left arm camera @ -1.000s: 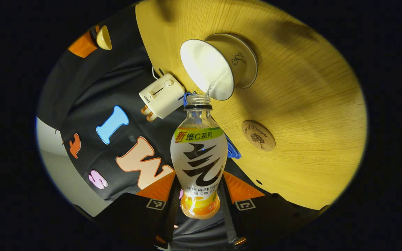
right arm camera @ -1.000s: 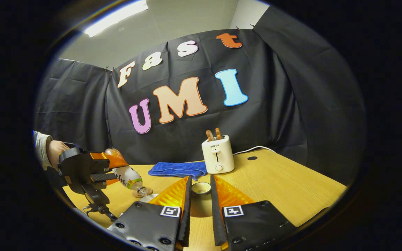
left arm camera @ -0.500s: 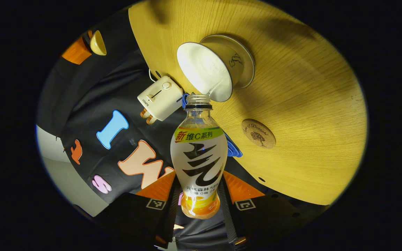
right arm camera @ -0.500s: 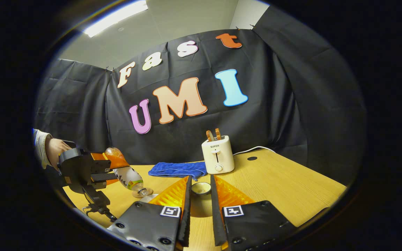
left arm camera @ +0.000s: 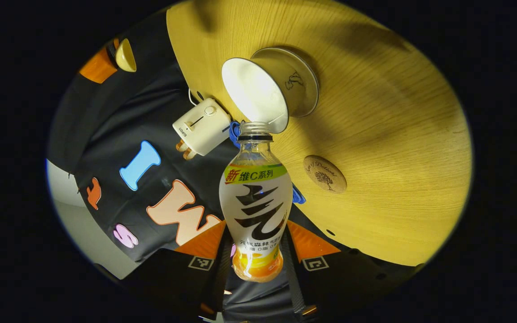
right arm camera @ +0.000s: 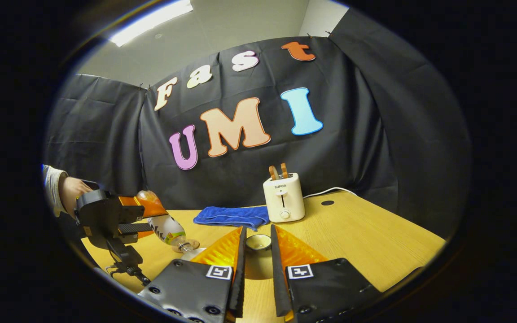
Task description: Open the teacup lid with one hand, grasp the water bottle and pour water into the teacup with the other hand; after pouring, place the water bottle on the coaster and then close the teacup lid.
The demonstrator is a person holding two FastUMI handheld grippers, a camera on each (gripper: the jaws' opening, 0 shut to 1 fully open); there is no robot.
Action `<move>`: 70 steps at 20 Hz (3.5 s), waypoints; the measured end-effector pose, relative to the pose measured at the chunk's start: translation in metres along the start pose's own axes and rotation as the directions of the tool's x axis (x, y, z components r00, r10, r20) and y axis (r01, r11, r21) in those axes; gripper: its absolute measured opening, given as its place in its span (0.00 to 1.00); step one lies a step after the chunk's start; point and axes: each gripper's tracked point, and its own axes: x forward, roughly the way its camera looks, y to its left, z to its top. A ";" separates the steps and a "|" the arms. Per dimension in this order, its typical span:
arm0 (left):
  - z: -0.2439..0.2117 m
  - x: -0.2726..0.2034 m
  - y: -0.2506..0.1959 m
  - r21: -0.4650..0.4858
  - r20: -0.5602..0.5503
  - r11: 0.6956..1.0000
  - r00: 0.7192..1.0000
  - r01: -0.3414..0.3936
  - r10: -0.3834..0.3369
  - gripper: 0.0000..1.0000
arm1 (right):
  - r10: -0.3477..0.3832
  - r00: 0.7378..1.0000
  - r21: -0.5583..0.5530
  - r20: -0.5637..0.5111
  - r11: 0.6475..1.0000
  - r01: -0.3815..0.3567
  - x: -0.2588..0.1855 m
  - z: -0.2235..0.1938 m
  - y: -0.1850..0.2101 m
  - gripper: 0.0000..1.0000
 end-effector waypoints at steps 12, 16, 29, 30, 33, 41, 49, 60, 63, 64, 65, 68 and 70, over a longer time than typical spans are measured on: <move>0.006 -0.002 -0.030 -0.244 0.075 0.965 0.994 0.094 -0.078 0.56 | 0.007 1.000 -0.014 -0.014 1.000 -0.008 0.002 -0.004 0.004 0.32; 0.014 -0.003 -0.038 -0.420 0.126 0.897 0.988 0.138 -0.093 0.56 | 0.009 1.000 -0.014 -0.012 1.000 -0.009 0.002 -0.004 0.005 0.33; 0.031 0.003 -0.044 -0.905 0.241 0.360 0.970 0.226 -0.002 0.55 | 0.026 1.000 -0.032 -0.015 0.999 -0.027 0.001 -0.006 0.016 0.33; 0.028 0.002 -0.043 -0.923 0.237 0.313 0.971 0.224 0.004 0.56 | 0.026 1.000 -0.032 -0.014 0.999 -0.027 0.001 -0.006 0.017 0.33; 0.026 0.001 -0.034 -0.962 0.243 0.144 0.968 0.233 0.055 0.55 | 0.028 0.999 -0.026 -0.019 0.999 -0.029 0.002 -0.008 0.017 0.30; 0.004 0.018 -0.010 -0.949 0.176 -0.233 0.971 0.212 0.164 0.55 | 0.038 0.999 -0.031 -0.026 0.999 -0.039 0.003 -0.011 0.023 0.33; -0.018 0.054 -0.008 -0.810 0.079 -0.557 0.976 0.182 0.204 0.55 | 0.027 0.999 -0.036 -0.036 0.999 -0.029 0.005 -0.015 0.019 0.33; -0.007 0.090 -0.009 -0.746 0.062 -0.640 0.976 0.183 0.208 0.58 | 0.008 0.998 -0.029 -0.059 1.000 -0.010 0.010 -0.024 0.009 0.33; -0.006 0.090 -0.009 -0.743 0.061 -0.643 0.976 0.185 0.211 0.59 | 0.006 0.998 -0.023 -0.064 1.000 -0.007 0.012 -0.026 0.008 0.30; -0.006 0.089 -0.009 -0.745 0.062 -0.641 0.976 0.183 0.207 0.60 | 0.006 0.998 -0.021 -0.068 1.000 -0.007 0.012 -0.028 0.008 0.30; -0.006 0.089 -0.008 -0.745 0.064 -0.641 0.976 0.184 0.207 0.60 | 0.007 0.998 -0.021 -0.070 1.000 -0.008 0.012 -0.029 0.009 0.33; -0.005 0.086 -0.010 -0.752 0.067 -0.634 0.977 0.181 0.201 0.67 | 0.013 0.997 -0.028 -0.072 1.000 -0.015 0.012 -0.029 0.013 0.30; -0.002 0.085 -0.012 -0.757 0.079 -0.626 0.978 0.185 0.193 0.69 | 0.014 0.997 -0.032 -0.071 0.999 -0.016 0.012 -0.030 0.014 0.33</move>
